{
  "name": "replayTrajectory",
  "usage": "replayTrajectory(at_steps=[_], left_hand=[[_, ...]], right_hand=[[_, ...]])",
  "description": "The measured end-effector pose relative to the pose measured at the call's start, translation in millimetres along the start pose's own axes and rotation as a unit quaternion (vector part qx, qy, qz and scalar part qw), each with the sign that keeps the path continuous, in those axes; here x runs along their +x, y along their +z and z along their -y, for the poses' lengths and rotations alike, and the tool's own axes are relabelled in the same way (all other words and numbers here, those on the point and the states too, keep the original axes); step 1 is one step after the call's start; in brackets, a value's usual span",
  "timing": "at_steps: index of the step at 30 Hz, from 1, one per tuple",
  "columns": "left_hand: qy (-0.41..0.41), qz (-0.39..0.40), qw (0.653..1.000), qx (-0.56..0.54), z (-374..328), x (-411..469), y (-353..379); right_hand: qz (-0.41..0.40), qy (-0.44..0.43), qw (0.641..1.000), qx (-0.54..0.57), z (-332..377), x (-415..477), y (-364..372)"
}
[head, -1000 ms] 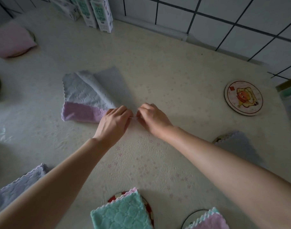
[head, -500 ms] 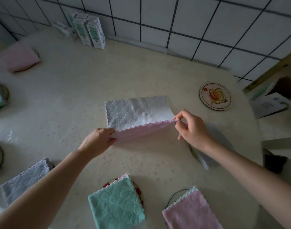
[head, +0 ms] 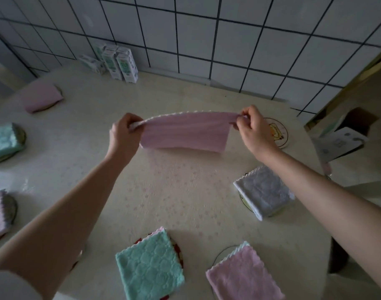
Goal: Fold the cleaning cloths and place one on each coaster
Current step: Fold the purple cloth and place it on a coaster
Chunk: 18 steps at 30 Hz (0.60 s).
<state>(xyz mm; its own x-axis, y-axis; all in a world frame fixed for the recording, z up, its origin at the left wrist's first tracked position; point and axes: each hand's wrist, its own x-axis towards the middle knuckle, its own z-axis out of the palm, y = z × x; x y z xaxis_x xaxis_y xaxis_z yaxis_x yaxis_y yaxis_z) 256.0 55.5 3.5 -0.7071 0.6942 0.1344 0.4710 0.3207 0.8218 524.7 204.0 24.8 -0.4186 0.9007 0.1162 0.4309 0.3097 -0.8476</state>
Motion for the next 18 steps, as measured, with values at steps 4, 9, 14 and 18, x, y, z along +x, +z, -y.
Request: replayTrajectory(at_steps=[4, 9, 14, 18], left_hand=[[0.115, -0.026, 0.993, 0.011, -4, -6, -19], [0.146, 0.049, 0.988, 0.024, 30, -48, -28], [0.139, 0.15, 0.974, 0.101, 95, -99, -17], [0.092, 0.209, 0.966, 0.119, 124, -134, -12]], right_hand=[[-0.027, -0.116, 0.993, 0.018, 12, -13, -10], [0.036, -0.132, 0.99, 0.035, -18, -59, -5], [0.121, -0.113, 0.984, -0.063, -78, -104, 13], [0.193, -0.106, 0.963, -0.153, -111, -135, 25]])
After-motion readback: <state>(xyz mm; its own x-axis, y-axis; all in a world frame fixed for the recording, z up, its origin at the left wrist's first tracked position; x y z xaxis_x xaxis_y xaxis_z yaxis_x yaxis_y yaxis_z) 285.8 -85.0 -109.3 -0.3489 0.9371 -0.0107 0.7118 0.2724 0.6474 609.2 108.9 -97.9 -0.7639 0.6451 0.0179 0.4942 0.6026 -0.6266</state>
